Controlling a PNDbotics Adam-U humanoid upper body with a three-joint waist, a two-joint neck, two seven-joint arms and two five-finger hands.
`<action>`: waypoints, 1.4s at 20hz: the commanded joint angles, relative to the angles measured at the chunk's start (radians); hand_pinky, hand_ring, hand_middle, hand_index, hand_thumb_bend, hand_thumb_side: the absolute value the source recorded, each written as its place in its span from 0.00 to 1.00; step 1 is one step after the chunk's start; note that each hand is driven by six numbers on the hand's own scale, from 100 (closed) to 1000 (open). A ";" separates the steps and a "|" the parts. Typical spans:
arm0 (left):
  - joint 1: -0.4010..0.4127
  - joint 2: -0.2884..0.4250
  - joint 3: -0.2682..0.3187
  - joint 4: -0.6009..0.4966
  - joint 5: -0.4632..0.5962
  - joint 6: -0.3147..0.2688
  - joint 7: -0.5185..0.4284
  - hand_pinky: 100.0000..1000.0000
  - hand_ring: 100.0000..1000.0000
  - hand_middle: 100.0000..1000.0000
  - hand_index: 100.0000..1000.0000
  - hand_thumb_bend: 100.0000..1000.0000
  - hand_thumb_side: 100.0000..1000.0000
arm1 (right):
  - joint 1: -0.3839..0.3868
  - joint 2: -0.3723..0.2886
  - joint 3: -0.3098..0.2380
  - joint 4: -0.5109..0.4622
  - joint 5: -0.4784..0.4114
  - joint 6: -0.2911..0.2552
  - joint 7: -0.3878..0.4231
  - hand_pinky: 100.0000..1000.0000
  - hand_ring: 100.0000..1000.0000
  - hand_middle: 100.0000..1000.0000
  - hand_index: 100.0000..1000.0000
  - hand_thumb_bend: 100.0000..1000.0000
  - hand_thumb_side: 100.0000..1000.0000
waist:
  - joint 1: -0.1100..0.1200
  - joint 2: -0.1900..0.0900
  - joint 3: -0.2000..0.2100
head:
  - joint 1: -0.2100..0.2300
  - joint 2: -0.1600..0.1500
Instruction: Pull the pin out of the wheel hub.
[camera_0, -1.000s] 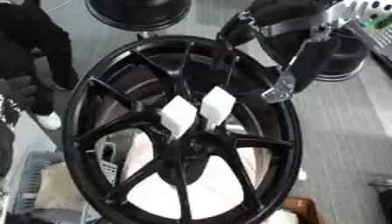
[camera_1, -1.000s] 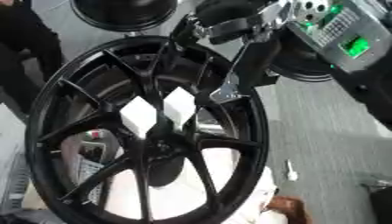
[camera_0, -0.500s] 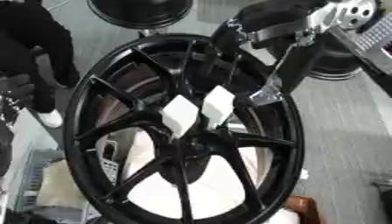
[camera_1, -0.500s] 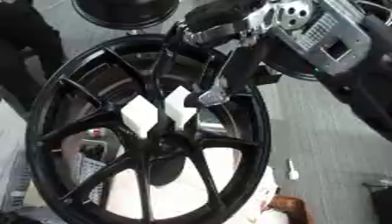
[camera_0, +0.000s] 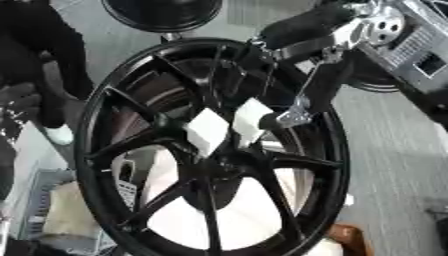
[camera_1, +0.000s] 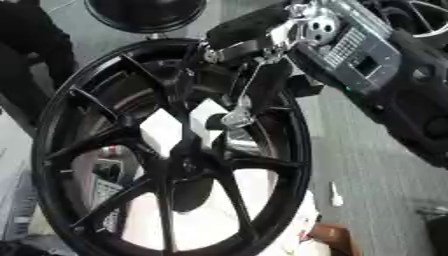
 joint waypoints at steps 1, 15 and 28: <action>-0.013 0.005 -0.001 -0.012 0.003 -0.002 -0.004 0.89 0.85 0.79 0.77 0.00 0.83 | -0.007 -0.016 -0.006 0.009 -0.005 -0.042 0.030 0.88 0.79 0.72 0.82 0.22 0.46 | 0.007 -0.013 0.001 | -0.005 0.005; -0.021 0.002 -0.003 -0.012 0.001 -0.002 -0.008 0.89 0.85 0.79 0.77 0.00 0.83 | 0.013 -0.006 0.001 0.049 0.016 -0.082 0.030 0.88 0.79 0.72 0.82 0.24 0.37 | 0.007 0.001 0.008 | -0.018 0.005; -0.024 0.001 -0.005 -0.012 0.004 -0.002 -0.010 0.89 0.85 0.79 0.77 0.00 0.83 | 0.011 0.013 0.005 0.073 0.026 -0.099 0.030 0.87 0.77 0.59 0.71 0.22 0.25 | 0.007 0.003 0.012 | -0.017 0.005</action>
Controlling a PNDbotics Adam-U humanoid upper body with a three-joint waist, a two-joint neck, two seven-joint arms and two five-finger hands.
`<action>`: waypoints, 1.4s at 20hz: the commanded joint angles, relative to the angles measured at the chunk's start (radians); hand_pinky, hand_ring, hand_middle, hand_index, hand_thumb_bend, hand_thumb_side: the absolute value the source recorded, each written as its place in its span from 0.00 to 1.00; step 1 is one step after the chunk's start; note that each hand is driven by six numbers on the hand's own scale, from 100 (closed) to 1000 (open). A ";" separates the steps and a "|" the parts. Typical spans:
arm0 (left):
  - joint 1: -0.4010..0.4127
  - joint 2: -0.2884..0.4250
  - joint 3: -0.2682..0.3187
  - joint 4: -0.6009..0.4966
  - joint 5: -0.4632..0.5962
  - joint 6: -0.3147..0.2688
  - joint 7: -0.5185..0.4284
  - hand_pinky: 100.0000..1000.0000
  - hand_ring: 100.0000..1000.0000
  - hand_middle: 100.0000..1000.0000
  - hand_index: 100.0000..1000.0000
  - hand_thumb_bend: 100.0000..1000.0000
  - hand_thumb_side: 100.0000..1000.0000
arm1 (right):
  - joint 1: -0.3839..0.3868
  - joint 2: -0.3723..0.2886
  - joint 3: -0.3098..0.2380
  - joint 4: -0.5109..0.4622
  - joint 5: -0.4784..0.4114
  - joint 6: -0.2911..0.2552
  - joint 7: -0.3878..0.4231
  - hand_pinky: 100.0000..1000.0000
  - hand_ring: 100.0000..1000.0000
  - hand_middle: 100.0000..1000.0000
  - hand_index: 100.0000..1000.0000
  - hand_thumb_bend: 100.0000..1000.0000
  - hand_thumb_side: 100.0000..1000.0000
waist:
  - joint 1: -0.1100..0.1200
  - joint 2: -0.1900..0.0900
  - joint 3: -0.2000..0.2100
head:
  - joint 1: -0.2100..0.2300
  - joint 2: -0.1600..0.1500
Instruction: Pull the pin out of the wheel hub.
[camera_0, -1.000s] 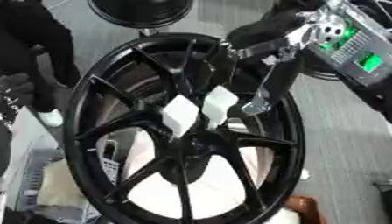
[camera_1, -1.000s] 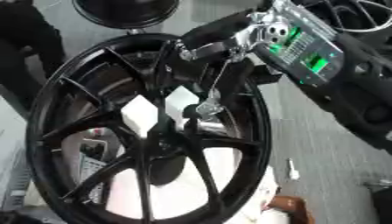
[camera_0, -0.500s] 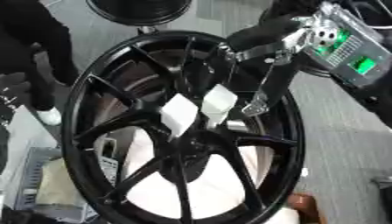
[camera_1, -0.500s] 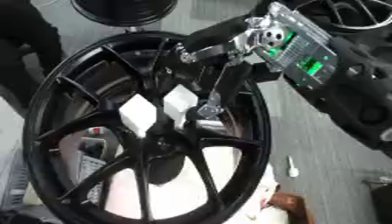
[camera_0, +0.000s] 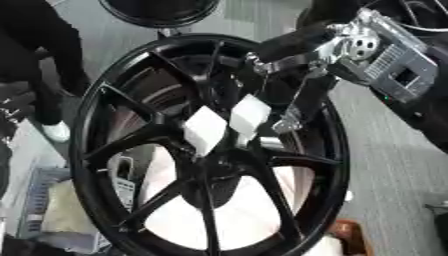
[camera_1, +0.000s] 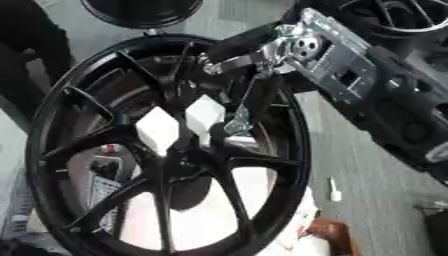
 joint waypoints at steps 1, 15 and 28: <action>-0.009 0.009 -0.004 -0.012 0.002 -0.001 -0.003 0.89 0.85 0.79 0.77 0.00 0.83 | -0.014 -0.014 -0.010 0.002 0.007 -0.073 0.060 0.87 0.76 0.58 0.70 0.21 0.22 | 0.008 -0.014 0.001 | -0.001 0.005; -0.006 0.010 -0.002 -0.011 0.001 -0.001 -0.002 0.89 0.85 0.79 0.77 0.00 0.83 | -0.013 -0.047 -0.056 -0.053 -0.059 -0.031 0.000 0.84 0.66 0.37 0.51 0.00 0.06 | 0.008 -0.018 -0.005 | -0.003 0.005; 0.005 0.016 0.012 -0.011 -0.007 -0.001 0.009 0.89 0.85 0.79 0.77 0.00 0.83 | 0.164 -0.324 -0.366 -0.215 -0.129 0.089 -0.259 0.85 0.67 0.39 0.53 0.00 0.00 | 0.004 -0.021 -0.042 | 0.029 0.005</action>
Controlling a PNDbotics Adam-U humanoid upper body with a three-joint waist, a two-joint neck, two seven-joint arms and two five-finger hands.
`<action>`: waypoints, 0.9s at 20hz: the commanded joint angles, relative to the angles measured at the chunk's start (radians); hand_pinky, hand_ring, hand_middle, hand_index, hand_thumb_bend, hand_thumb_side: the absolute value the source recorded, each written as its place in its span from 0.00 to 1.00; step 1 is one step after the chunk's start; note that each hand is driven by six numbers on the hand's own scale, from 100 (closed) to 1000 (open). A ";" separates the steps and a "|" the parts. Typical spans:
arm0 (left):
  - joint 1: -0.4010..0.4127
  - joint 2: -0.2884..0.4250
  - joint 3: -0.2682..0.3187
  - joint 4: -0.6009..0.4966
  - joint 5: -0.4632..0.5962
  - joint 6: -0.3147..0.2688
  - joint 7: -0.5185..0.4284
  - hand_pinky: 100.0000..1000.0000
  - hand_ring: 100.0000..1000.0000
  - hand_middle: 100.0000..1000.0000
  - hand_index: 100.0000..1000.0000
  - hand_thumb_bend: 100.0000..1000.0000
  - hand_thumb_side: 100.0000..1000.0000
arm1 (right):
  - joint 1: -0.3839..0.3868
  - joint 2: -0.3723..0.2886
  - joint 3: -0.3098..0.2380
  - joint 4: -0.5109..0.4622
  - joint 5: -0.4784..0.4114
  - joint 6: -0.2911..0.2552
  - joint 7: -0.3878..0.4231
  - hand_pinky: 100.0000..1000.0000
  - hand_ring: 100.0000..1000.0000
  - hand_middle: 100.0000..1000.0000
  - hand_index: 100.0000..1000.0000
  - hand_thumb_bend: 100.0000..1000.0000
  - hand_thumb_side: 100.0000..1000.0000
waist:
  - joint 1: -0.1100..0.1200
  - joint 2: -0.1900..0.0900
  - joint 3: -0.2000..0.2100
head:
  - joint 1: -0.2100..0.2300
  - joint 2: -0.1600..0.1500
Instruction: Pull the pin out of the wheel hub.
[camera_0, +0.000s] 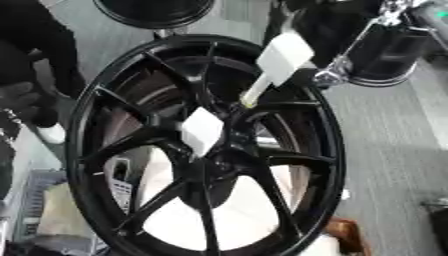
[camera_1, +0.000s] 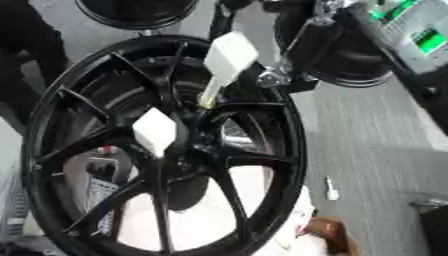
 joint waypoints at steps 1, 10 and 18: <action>-0.003 0.016 0.012 -0.011 -0.005 -0.001 0.007 0.89 0.85 0.79 0.77 0.00 0.83 | 0.085 -0.133 -0.119 -0.044 0.000 0.021 -0.082 0.86 0.67 0.39 0.54 0.00 0.00 | 0.005 -0.018 -0.007 | 0.012 0.005; 0.008 0.018 0.029 -0.014 -0.013 -0.002 0.026 0.89 0.85 0.79 0.77 0.00 0.83 | 0.518 -0.208 -0.426 0.034 0.173 0.108 -0.330 0.86 0.69 0.43 0.58 0.03 0.00 | 0.012 -0.019 -0.046 | 0.046 -0.002; 0.016 0.018 0.035 -0.014 -0.018 -0.003 0.034 0.89 0.85 0.79 0.77 0.00 0.83 | 0.623 -0.155 -0.498 0.149 0.379 0.181 -0.376 0.88 0.81 0.73 0.74 0.19 0.05 | 0.020 -0.024 -0.062 | 0.057 -0.007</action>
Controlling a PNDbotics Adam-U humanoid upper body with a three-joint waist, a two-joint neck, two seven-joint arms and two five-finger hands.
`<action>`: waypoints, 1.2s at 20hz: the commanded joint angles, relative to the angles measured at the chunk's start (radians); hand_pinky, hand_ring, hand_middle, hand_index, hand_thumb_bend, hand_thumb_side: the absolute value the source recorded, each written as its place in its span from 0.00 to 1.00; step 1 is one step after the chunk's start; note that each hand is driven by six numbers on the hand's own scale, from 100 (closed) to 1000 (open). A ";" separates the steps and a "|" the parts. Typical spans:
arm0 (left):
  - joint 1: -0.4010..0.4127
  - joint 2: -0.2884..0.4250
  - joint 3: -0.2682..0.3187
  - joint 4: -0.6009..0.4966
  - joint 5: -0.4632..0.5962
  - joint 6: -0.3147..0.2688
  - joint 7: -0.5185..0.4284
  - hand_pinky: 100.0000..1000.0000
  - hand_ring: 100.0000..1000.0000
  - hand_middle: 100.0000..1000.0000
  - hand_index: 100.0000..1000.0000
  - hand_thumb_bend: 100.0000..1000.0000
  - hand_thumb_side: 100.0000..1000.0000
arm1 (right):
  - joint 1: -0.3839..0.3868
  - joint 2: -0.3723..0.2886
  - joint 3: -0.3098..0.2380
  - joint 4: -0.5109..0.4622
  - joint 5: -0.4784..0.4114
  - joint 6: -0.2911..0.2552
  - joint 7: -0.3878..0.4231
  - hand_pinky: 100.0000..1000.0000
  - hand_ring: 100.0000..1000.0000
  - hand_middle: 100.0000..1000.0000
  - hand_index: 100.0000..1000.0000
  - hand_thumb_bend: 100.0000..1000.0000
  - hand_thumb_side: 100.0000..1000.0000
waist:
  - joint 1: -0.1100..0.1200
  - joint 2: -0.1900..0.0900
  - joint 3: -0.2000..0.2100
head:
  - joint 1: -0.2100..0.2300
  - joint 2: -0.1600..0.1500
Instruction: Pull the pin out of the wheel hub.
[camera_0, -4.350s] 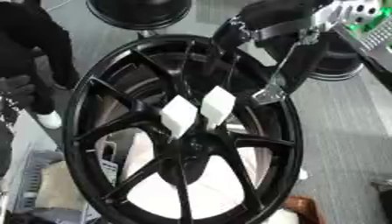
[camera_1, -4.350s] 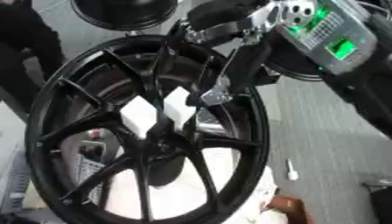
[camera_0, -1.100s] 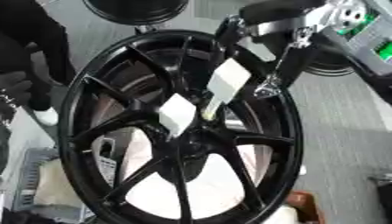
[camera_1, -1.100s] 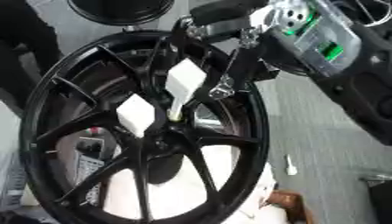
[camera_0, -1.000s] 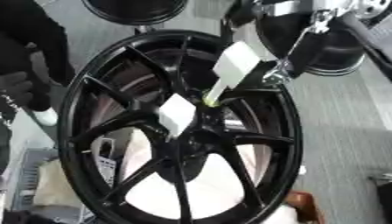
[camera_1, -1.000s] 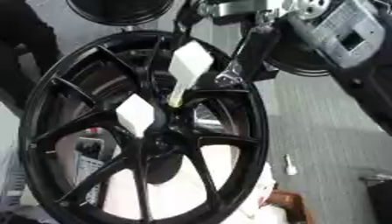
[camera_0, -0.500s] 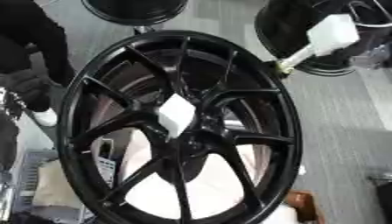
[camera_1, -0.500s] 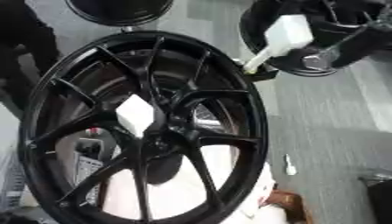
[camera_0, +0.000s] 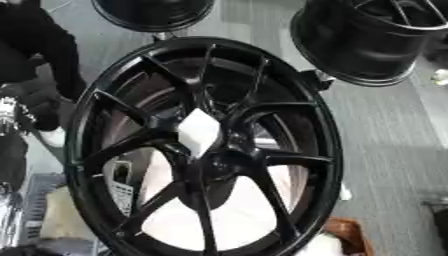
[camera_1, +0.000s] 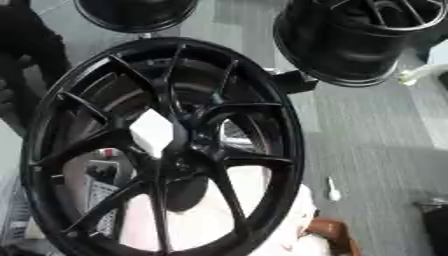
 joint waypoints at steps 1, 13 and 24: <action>-0.002 0.017 0.010 -0.014 -0.006 -0.003 0.005 0.89 0.85 0.79 0.77 0.00 0.83 | 0.006 -0.014 -0.035 0.026 0.052 0.022 -0.002 0.88 0.82 0.75 0.76 0.19 0.07 | 0.004 -0.018 -0.002 | 0.003 -0.006; 0.000 0.016 0.010 -0.014 -0.008 -0.002 0.005 0.89 0.84 0.79 0.77 0.00 0.83 | 0.022 0.012 -0.053 0.065 0.044 0.031 -0.013 0.89 0.83 0.76 0.78 0.14 0.12 | 0.004 -0.017 -0.004 | 0.005 -0.005; -0.001 0.016 0.011 -0.015 -0.009 -0.003 0.006 0.89 0.84 0.79 0.77 0.00 0.83 | 0.009 0.021 -0.044 0.018 -0.029 0.020 -0.050 0.88 0.79 0.69 0.75 0.00 0.17 | 0.005 -0.018 -0.002 | 0.004 -0.006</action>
